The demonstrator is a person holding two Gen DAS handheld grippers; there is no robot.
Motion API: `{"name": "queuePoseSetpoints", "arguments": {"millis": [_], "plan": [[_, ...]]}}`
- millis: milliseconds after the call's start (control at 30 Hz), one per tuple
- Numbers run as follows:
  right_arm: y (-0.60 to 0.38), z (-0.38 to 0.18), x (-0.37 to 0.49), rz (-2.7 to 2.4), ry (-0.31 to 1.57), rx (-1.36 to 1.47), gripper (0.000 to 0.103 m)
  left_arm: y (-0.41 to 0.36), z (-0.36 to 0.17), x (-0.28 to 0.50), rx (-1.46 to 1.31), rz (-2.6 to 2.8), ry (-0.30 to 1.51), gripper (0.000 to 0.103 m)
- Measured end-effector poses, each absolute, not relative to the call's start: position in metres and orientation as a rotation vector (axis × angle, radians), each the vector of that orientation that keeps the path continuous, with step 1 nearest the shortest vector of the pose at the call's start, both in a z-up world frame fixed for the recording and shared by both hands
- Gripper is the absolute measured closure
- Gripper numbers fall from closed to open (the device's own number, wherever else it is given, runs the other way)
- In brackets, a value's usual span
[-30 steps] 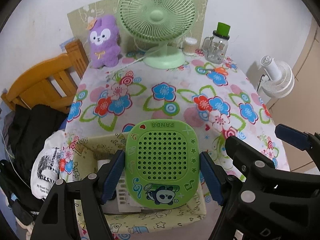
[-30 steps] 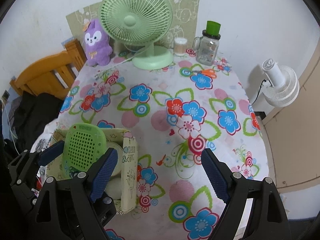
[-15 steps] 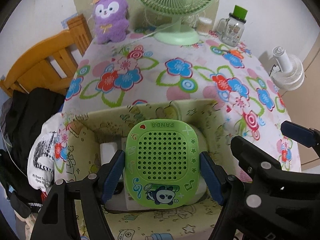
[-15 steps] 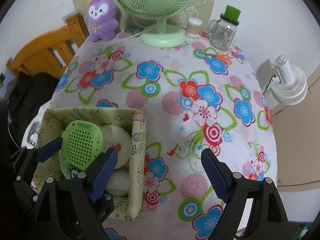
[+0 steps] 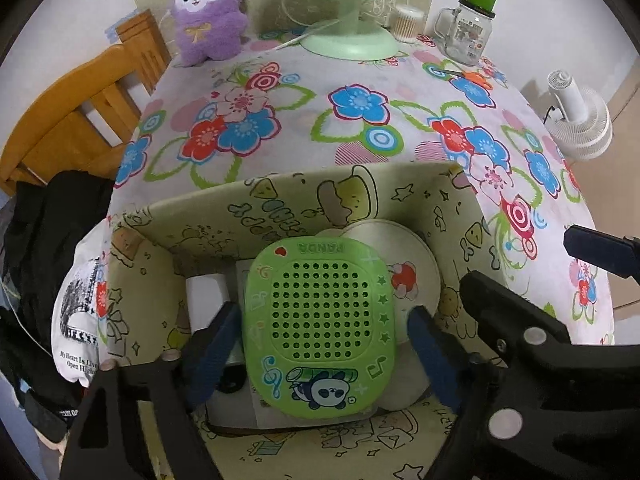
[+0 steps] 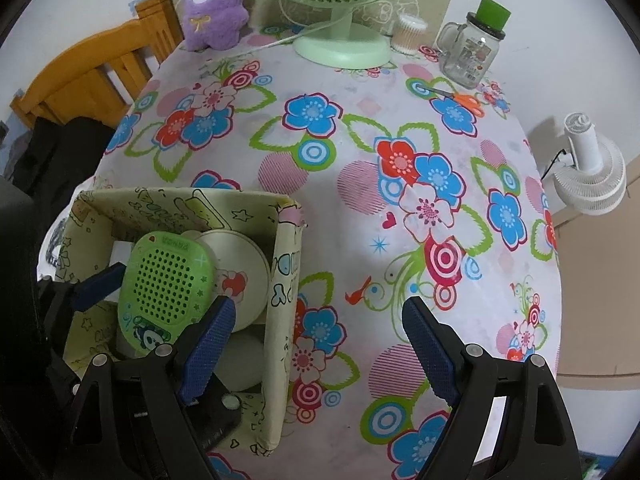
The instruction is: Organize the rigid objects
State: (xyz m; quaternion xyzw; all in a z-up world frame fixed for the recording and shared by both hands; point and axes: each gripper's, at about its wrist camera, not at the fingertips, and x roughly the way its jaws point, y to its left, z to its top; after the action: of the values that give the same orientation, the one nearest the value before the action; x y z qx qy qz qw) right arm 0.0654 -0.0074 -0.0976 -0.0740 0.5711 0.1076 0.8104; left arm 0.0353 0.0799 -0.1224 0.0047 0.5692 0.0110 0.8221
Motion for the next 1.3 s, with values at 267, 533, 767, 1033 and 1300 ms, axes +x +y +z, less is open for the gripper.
{"name": "queuePoseSetpoints", "arguments": {"millis": [267,533,767,1033,1300], "plan": [[-0.017,-0.077,0.064,0.258,1.169,-0.122,0.015,0.072,-0.097,0.032,0.015,0.034,1.189,0.006],[-0.040,-0.047,0.057,0.283,1.098,-0.105,0.015,0.054,-0.067,0.027,0.007,0.050,1.148,0.006],[-0.065,-0.022,0.050,0.314,1.043,-0.082,0.015,0.037,-0.042,0.021,0.027,0.083,1.094,0.006],[-0.102,0.005,0.037,0.310,0.971,-0.059,0.015,0.018,-0.015,0.012,0.008,0.085,1.040,0.005],[-0.143,0.025,0.029,0.288,0.910,-0.014,0.015,-0.002,0.010,0.005,-0.004,0.091,0.983,0.005]]}}
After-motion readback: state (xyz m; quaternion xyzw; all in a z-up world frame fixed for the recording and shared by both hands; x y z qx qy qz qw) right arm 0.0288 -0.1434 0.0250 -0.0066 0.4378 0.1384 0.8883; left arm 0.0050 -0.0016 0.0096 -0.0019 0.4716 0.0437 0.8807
